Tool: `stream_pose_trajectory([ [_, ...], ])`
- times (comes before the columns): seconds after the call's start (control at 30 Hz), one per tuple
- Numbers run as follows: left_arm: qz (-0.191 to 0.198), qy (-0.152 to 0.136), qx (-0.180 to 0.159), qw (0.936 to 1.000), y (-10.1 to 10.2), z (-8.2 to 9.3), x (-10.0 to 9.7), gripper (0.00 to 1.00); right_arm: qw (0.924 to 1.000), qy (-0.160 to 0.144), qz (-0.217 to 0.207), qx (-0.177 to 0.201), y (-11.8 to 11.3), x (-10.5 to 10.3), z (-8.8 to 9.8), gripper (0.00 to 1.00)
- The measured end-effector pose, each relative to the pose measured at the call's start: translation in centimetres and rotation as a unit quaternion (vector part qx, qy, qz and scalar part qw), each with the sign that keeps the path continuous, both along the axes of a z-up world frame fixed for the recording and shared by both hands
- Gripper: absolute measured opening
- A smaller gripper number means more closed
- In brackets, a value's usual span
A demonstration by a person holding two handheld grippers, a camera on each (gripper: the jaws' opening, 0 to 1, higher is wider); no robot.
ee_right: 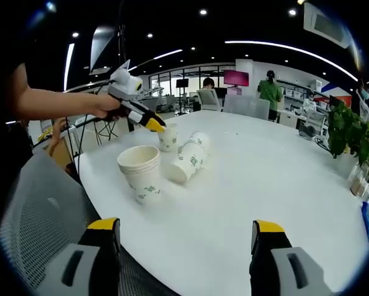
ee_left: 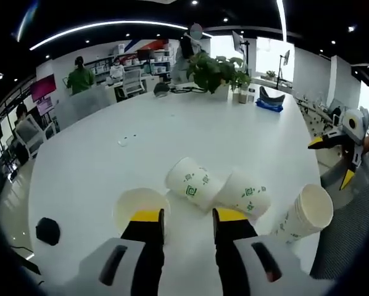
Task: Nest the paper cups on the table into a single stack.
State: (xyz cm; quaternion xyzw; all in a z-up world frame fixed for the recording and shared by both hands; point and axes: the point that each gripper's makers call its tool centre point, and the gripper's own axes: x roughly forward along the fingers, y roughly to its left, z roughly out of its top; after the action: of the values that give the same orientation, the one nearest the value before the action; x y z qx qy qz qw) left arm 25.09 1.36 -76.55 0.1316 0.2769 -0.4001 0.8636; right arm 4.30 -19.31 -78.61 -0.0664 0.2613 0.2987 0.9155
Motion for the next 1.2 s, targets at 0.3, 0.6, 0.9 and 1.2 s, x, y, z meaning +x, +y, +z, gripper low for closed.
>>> stream_pose_trajectory([
  [0.3,0.013,0.015,0.000,0.9998,0.1,-1.3,1.9,0.20,1.0000,0.002,-0.001,-0.003,0.0,-0.1,-0.1,0.89],
  [0.6,0.012,0.034,-0.002,0.9993,-0.5,-2.3,2.0,0.11,1.0000,0.004,-0.002,-0.005,-0.1,-0.1,-0.2,0.88],
  [0.9,0.011,0.032,-0.001,0.9994,-0.2,-2.3,2.3,0.04,1.0000,0.004,-0.004,-0.005,-0.2,0.0,-0.2,0.88],
  [1.2,0.012,0.013,0.001,0.9998,0.3,-1.4,1.9,0.00,1.0000,0.003,-0.003,-0.004,-0.2,-0.1,-0.2,0.88],
])
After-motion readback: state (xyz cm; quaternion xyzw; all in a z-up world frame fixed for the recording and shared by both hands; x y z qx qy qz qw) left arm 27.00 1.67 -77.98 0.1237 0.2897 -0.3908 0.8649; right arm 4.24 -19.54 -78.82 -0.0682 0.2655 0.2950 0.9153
